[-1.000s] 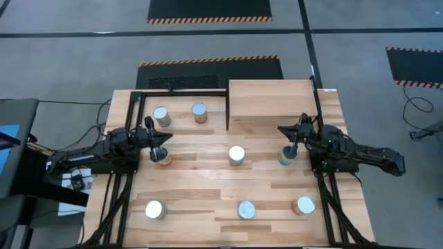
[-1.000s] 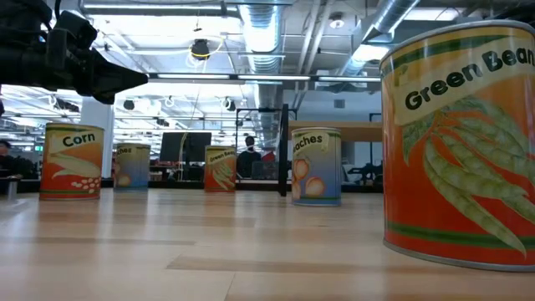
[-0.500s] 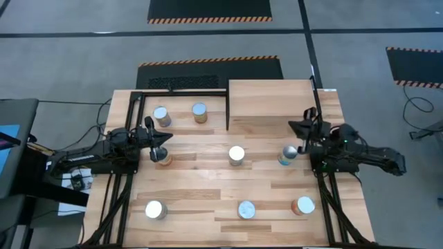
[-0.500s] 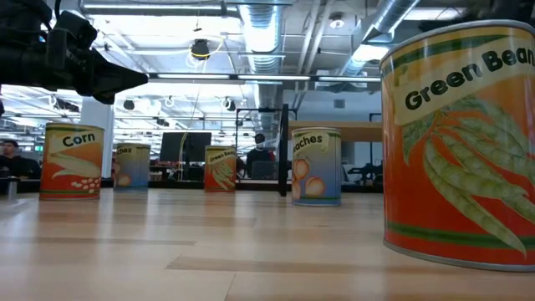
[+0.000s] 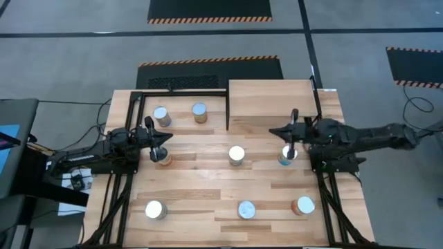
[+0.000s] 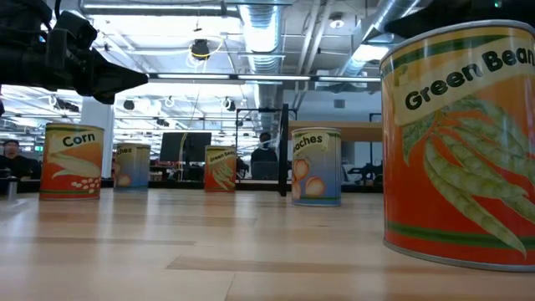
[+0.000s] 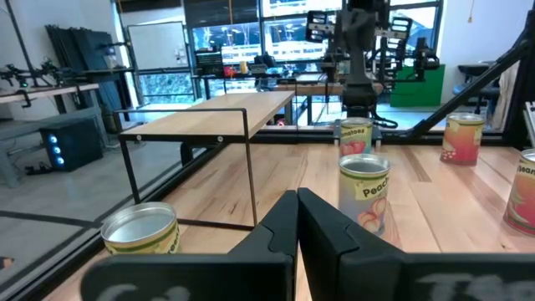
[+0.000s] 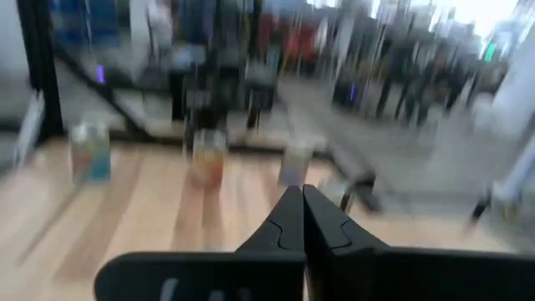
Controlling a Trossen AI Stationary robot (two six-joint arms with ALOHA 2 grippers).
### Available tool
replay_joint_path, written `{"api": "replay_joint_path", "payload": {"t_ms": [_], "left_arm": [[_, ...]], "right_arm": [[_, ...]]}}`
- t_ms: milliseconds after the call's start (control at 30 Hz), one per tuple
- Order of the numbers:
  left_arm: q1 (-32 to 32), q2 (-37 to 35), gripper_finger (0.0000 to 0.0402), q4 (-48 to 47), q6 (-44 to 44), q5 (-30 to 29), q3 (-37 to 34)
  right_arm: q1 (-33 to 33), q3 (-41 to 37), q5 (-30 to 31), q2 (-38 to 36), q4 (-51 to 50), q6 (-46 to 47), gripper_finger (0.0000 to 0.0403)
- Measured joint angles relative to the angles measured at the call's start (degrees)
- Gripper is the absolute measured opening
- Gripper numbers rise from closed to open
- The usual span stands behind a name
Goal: Pick and place cans onto a shelf
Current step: Put the top canned tomatoes on the shelf
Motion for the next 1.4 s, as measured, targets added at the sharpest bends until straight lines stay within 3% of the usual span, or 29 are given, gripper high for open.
{"api": "replay_joint_path", "payload": {"t_ms": [133,300,667,1033,1233,1400], "left_arm": [[0.0,0.0,0.0000,0.0,0.0,0.0,0.0],[0.0,0.0,0.0000,0.0,0.0,0.0,0.0],[0.0,0.0,0.0000,0.0,0.0,0.0,0.0],[0.0,0.0,0.0000,0.0,0.0,0.0,0.0],[0.0,0.0,0.0000,0.0,0.0,0.0,0.0],[0.0,0.0,0.0000,0.0,0.0,0.0,0.0]], "right_arm": [[5.4,6.6,6.6,6.0,-13.2,6.3,0.0005],[11.0,13.0,12.1,10.5,-30.1,20.9,0.0008],[17.8,24.7,12.4,22.3,-57.7,46.1,0.0026],[18.0,26.8,5.8,35.0,-70.9,65.6,0.0116],[14.9,26.8,2.8,39.2,-70.8,68.2,0.0158],[10.5,26.8,1.5,42.0,-70.8,67.8,0.0161]]}}
